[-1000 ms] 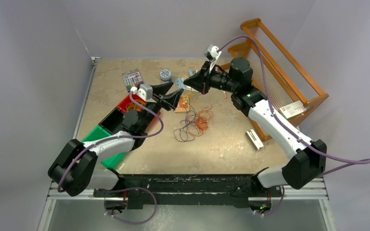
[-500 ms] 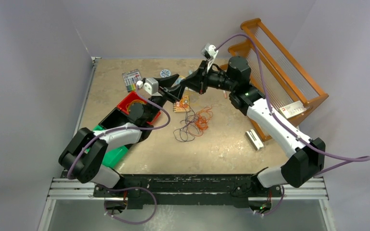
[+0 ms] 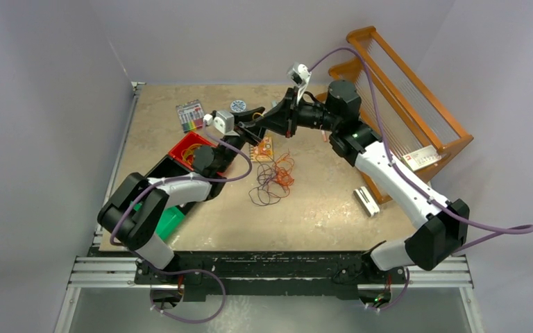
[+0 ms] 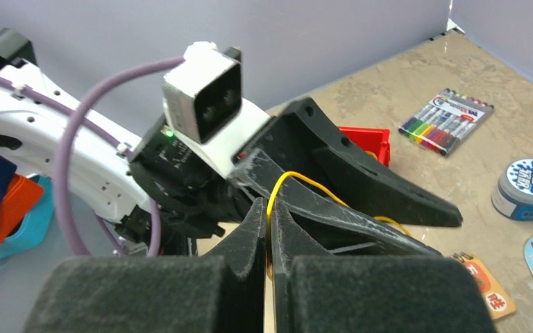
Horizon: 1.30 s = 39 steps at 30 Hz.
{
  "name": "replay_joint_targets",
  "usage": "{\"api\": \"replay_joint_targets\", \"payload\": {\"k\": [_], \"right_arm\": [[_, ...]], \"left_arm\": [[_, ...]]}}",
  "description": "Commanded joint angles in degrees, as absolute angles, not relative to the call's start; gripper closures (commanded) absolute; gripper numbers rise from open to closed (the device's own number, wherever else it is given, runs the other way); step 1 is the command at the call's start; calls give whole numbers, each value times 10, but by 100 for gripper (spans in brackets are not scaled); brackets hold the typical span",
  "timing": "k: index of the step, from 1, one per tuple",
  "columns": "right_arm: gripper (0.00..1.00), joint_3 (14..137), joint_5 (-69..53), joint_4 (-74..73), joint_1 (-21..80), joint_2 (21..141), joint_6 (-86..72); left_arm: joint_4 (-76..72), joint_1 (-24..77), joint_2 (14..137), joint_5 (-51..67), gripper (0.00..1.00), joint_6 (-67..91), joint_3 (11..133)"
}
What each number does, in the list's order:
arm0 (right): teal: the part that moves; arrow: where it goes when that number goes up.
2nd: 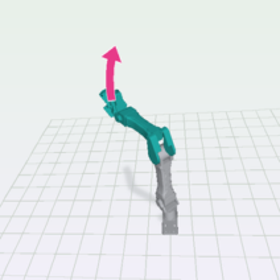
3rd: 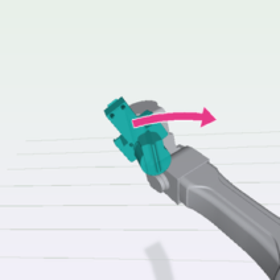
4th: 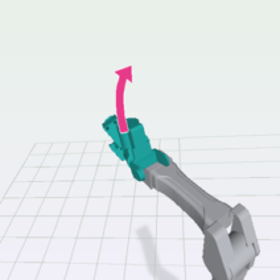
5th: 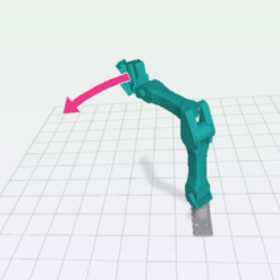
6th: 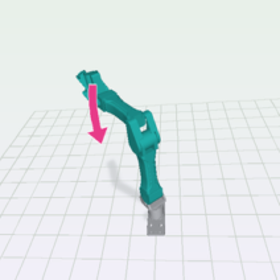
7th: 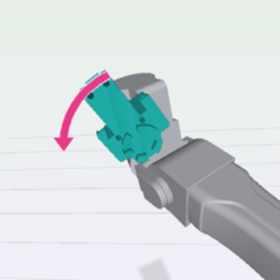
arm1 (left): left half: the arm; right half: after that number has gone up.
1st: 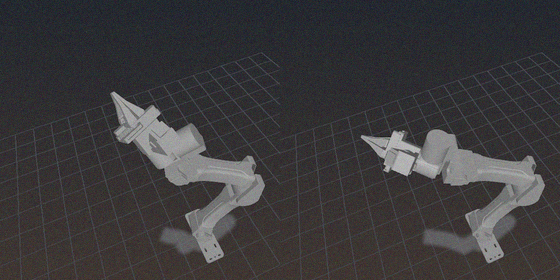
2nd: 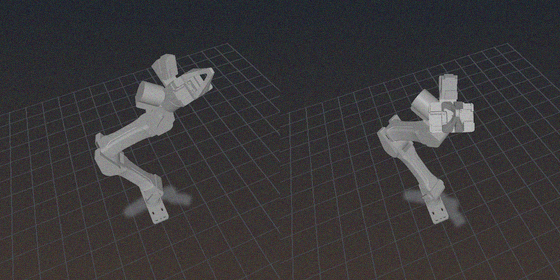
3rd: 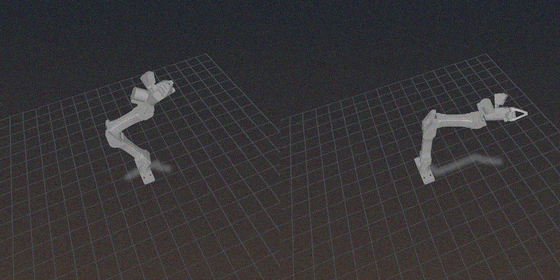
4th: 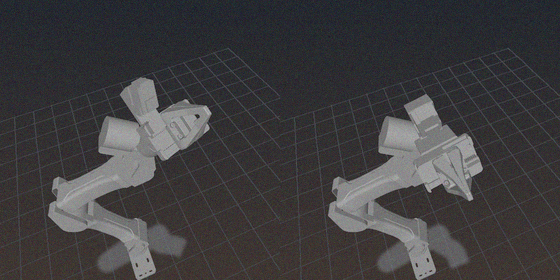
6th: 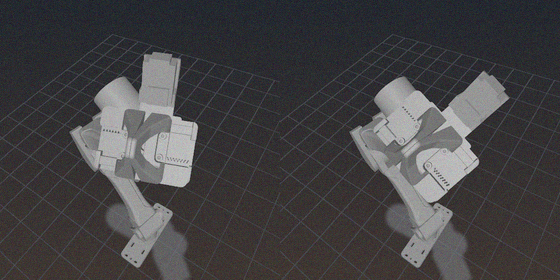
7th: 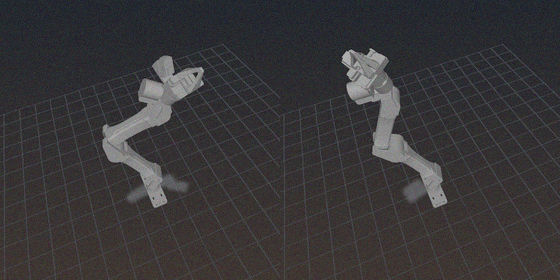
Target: Untangle the cables
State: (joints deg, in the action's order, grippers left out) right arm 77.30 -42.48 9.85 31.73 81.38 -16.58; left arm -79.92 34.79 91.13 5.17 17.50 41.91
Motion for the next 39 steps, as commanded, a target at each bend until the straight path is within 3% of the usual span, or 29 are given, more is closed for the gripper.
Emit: {"api": "replay_joint_targets", "payload": {"k": [1, 13, 39], "right_arm": [[100, 822, -457, 148, 320, 805, -199], [100, 882, -425, 158, 320, 771, -214], [100, 1021, -251, 140, 320, 753, -152]], "left_arm": [[-834, 348, 930, 66, 69, 195, 436], [-889, 353, 1022, 104, 80, 257, 406], [-973, 394, 1157, 113, 84, 302, 372]]}}
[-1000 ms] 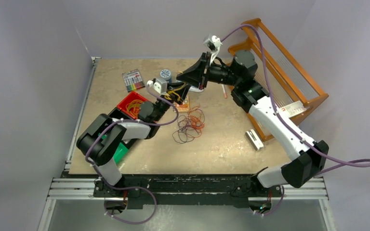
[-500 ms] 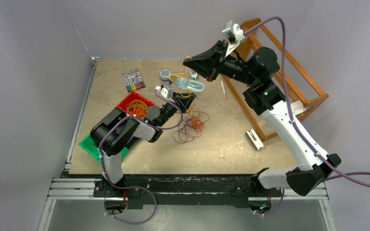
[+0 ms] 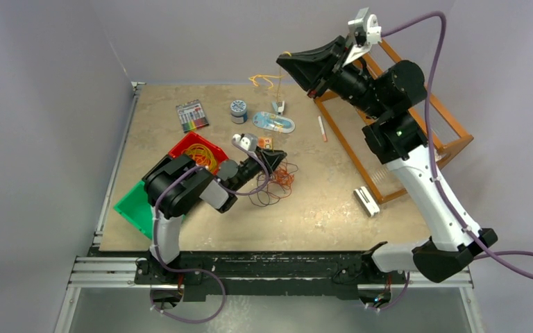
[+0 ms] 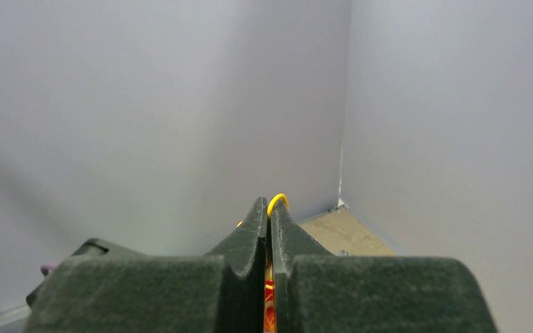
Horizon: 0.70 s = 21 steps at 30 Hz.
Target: Untangle the cables
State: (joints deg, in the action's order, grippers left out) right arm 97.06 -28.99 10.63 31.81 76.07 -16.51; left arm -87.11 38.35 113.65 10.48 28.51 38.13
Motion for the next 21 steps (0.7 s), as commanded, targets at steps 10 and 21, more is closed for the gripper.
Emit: {"api": "replay_joint_targets", "payload": {"k": [10, 21], "right_arm": [[100, 1099, -233, 146, 319, 775, -138], [100, 1234, -142, 119, 320, 794, -71]], "left_arm": [[-986, 398, 1192, 105, 84, 303, 361], [-986, 400, 1206, 101, 83, 302, 354]]}}
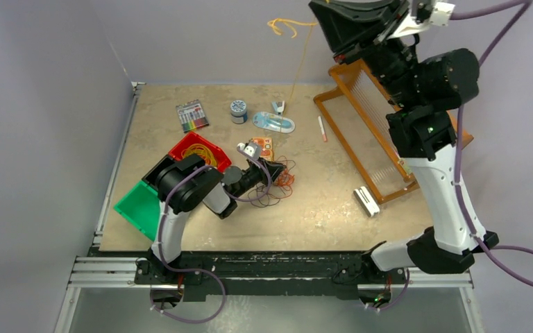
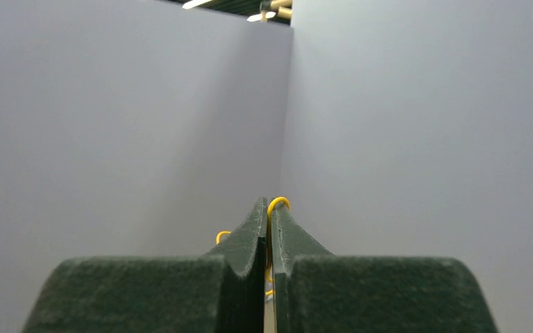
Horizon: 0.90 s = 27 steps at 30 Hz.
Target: Untangle the cables
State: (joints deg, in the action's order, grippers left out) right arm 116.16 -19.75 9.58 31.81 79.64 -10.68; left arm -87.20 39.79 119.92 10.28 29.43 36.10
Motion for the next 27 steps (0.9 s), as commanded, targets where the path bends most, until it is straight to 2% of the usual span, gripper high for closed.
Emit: {"api": "replay_joint_targets", "payload": {"k": [1, 11, 27], "right_arm": [[100, 1248, -138, 119, 319, 798, -68], [100, 1350, -111, 145, 319, 824, -46], [100, 1423, -32, 223, 320, 855, 56]], "left_arm": [[-986, 400, 1208, 100, 83, 302, 354], [-986, 403, 1215, 96, 82, 303, 351], [-986, 406, 1234, 90, 82, 304, 351]]}}
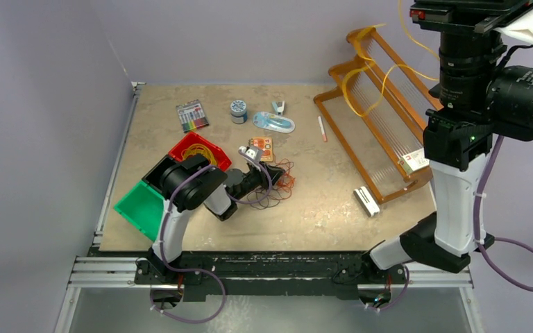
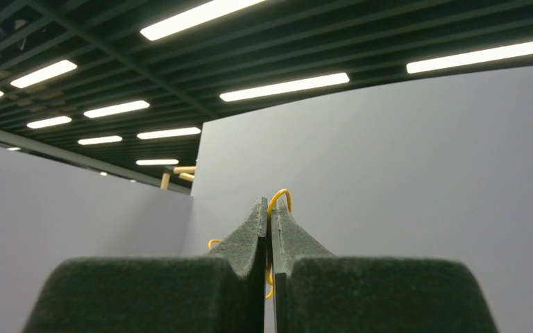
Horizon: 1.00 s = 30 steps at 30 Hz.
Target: Untangle the cables
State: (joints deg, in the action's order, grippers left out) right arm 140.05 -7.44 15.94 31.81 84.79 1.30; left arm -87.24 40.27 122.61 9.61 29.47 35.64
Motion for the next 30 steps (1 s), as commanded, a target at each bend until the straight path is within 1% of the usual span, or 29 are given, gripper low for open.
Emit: {"api": "replay_joint_targets", "payload": {"k": [1, 5, 10, 15, 20, 22, 24, 30], "right_arm": [[100, 1423, -30, 226, 319, 858, 57], [100, 1403, -26, 224, 319, 861, 61], [100, 1380, -8, 206, 319, 867, 73], [100, 1337, -3, 197, 320, 858, 71], [100, 1295, -18, 193, 320, 853, 43], [100, 1286, -29, 186, 320, 858, 28], [100, 1280, -40, 177, 319, 865, 16], [100, 1238, -66, 168, 320, 871, -14]], "left_arm": [[-986, 406, 1234, 90, 82, 305, 351], [-986, 406, 1221, 81, 82, 310, 347], [-962, 406, 1162, 72, 76, 313, 340], [-904, 406, 1078, 66, 67, 307, 338], [-815, 406, 976, 52, 57, 276, 330], [-790, 406, 938, 47, 49, 264, 320], [-767, 406, 901, 38, 46, 250, 306], [-682, 405, 780, 24, 44, 194, 256]]}}
